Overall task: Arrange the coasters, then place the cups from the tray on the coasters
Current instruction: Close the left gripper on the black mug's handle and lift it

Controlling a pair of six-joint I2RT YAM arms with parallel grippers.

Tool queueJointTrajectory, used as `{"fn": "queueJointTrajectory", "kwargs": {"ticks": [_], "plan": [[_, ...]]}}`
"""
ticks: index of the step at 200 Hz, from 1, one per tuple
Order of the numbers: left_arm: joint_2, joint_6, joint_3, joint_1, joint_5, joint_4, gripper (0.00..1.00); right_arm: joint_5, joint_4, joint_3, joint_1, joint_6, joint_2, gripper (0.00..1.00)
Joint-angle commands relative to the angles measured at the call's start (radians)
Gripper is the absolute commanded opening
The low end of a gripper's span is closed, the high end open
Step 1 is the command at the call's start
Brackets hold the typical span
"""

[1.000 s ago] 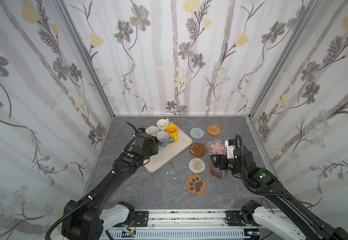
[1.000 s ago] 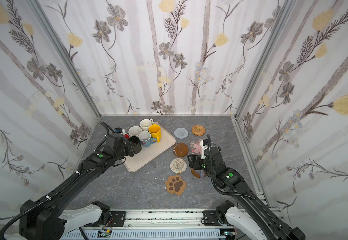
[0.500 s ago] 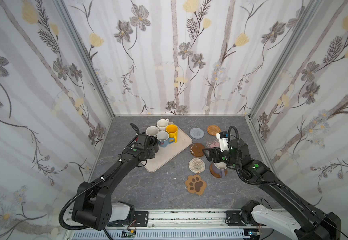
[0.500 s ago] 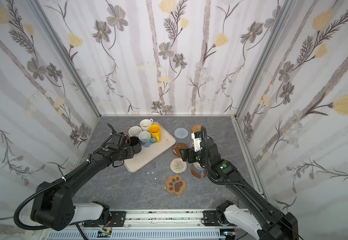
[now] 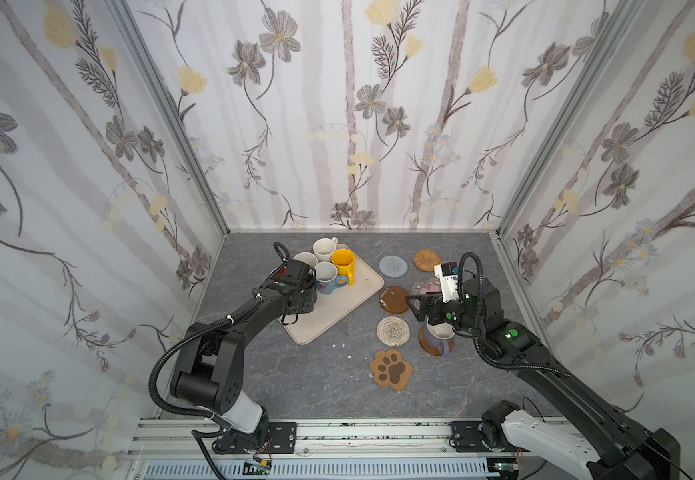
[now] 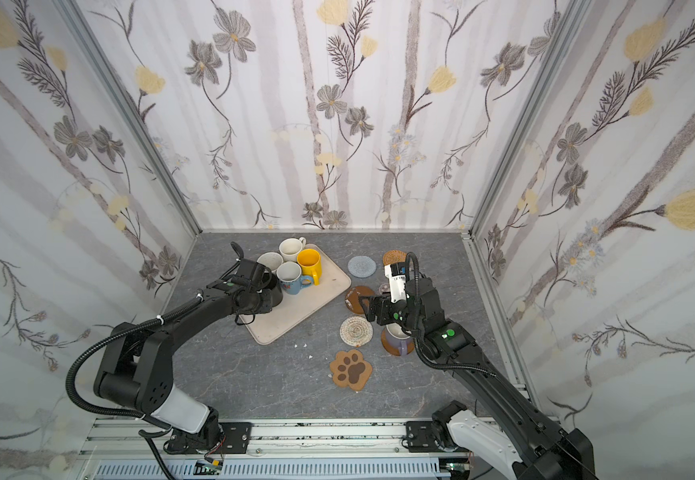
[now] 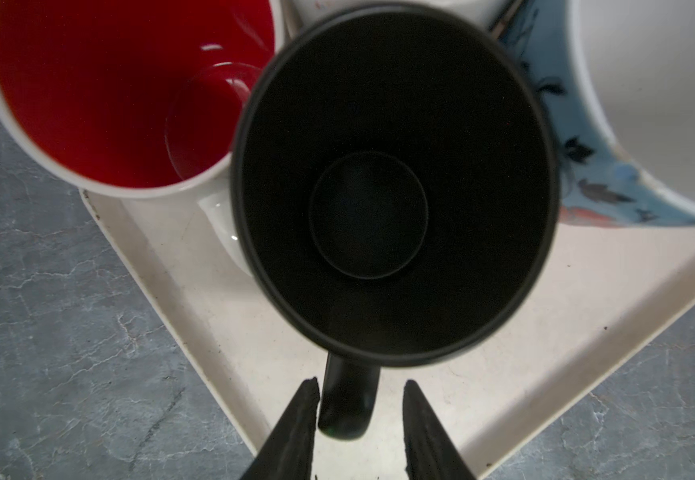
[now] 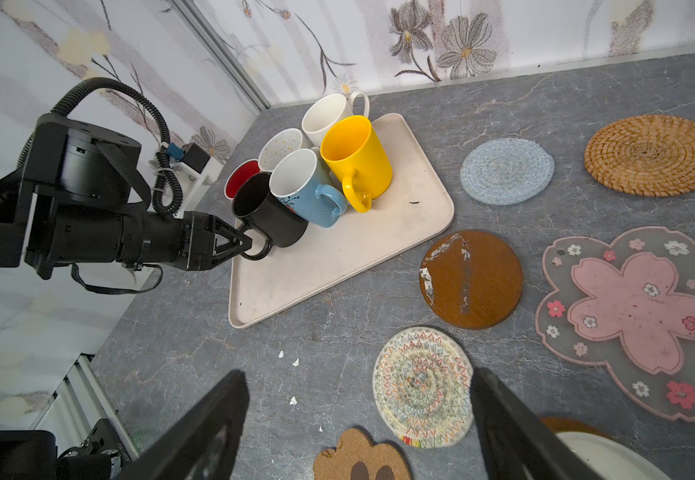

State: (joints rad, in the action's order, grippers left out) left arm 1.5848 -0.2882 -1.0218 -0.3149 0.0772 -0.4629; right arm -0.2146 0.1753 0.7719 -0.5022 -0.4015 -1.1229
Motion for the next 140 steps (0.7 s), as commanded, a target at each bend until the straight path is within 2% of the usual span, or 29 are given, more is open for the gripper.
{"fn": "queueJointTrajectory", "kwargs": {"ticks": [1,73,140], "plan": [[0.021,0.003,-0.02,0.002,0.024,-0.008,0.35,-0.03,-0.049,-0.005,0.006,0.017,0.002,0.84],[0.082,0.004,-0.048,0.005,0.07,-0.014,0.32,-0.043,-0.065,-0.011,0.015,0.017,0.01,0.84],[0.086,0.009,-0.06,0.005,0.061,-0.022,0.15,-0.043,-0.067,-0.054,0.023,0.013,0.035,0.84]]}}
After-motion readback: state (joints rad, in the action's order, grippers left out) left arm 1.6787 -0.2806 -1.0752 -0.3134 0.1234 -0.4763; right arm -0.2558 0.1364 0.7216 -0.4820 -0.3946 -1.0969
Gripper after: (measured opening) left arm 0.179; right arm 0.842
